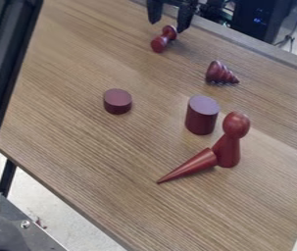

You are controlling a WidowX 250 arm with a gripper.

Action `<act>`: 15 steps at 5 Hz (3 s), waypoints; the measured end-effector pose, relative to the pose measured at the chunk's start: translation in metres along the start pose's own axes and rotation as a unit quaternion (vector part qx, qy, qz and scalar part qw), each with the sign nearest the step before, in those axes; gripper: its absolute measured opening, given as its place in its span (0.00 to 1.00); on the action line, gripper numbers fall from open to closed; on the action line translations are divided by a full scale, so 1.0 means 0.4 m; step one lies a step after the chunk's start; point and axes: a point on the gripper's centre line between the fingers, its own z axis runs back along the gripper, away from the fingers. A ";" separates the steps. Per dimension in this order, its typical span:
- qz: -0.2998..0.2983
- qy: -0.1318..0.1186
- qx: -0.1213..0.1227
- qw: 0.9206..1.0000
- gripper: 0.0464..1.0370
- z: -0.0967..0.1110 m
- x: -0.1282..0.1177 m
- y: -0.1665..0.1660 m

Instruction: Put the block on the right side

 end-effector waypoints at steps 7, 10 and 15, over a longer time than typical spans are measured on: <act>0.052 -0.044 0.008 0.998 0.92 -0.094 0.008 0.016; 0.084 -0.052 0.038 0.994 0.39 -0.067 -0.031 0.012; -0.132 -0.111 0.010 0.985 0.39 0.039 -0.130 -0.255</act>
